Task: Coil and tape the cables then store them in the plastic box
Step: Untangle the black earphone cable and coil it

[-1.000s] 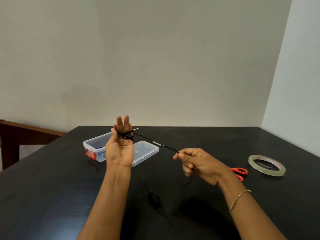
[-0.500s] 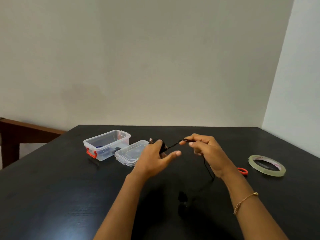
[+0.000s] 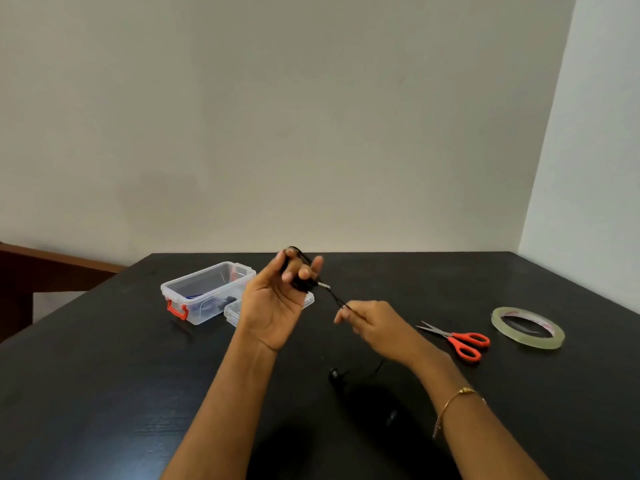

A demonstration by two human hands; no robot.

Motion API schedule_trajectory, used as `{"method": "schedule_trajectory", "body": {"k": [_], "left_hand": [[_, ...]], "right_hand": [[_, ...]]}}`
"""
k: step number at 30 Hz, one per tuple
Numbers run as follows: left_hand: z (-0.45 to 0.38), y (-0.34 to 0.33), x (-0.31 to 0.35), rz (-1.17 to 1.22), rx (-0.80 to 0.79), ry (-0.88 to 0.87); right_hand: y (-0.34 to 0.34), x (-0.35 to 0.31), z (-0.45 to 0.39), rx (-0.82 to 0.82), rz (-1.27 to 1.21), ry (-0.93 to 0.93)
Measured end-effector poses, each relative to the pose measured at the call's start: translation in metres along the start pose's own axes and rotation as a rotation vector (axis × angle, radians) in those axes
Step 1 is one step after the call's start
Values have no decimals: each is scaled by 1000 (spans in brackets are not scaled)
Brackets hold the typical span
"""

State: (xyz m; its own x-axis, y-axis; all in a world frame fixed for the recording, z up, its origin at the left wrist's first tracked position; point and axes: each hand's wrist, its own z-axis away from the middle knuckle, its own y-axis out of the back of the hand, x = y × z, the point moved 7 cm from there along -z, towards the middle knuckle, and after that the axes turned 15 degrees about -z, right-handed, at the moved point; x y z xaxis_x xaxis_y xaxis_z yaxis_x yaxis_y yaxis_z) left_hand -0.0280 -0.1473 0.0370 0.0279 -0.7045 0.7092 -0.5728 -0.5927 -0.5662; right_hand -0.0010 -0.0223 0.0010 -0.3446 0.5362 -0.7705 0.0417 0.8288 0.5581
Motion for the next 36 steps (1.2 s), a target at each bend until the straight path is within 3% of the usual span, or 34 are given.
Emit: {"method": "schedule_trajectory", "body": {"k": [3,5,8,10,12,14,18,21,23,27,31,34,36], "left_hand": [[-4,24,8,24,250,-116],[-4,35,9,-94,385,-164],[-1,46,16,-641,570,-242],[0,40,16,-1116,545,-293],[-4,29,-1,-1522,358,-233],[-3,16,-19,-1744,162,-150],[6,-3,-38,-1497,-115,113],[16,-17,-49,-1148,-341,318],[21,-29,-47,-862,-414,342],[20,-33,-31,-340,-285,241],[6,-14,-16,-55,-27,67],[-1,11,-12,-86,201,-36],[-2,23,-12,-380,312,-81]], "right_hand": [[-14,0,-1,-96,106,-32],[-19,-3,0,-130,169,-32],[-15,-15,4,-112,244,39],[-5,-26,6,-27,293,139],[9,-37,8,114,340,277],[24,-42,12,243,343,390],[41,-32,14,423,449,434],[44,-26,14,450,454,411],[46,-23,15,445,385,405],[26,-15,8,324,303,292],[-13,-10,2,67,209,107],[-31,-11,2,-54,210,56],[-34,-18,1,-71,308,81]]}}
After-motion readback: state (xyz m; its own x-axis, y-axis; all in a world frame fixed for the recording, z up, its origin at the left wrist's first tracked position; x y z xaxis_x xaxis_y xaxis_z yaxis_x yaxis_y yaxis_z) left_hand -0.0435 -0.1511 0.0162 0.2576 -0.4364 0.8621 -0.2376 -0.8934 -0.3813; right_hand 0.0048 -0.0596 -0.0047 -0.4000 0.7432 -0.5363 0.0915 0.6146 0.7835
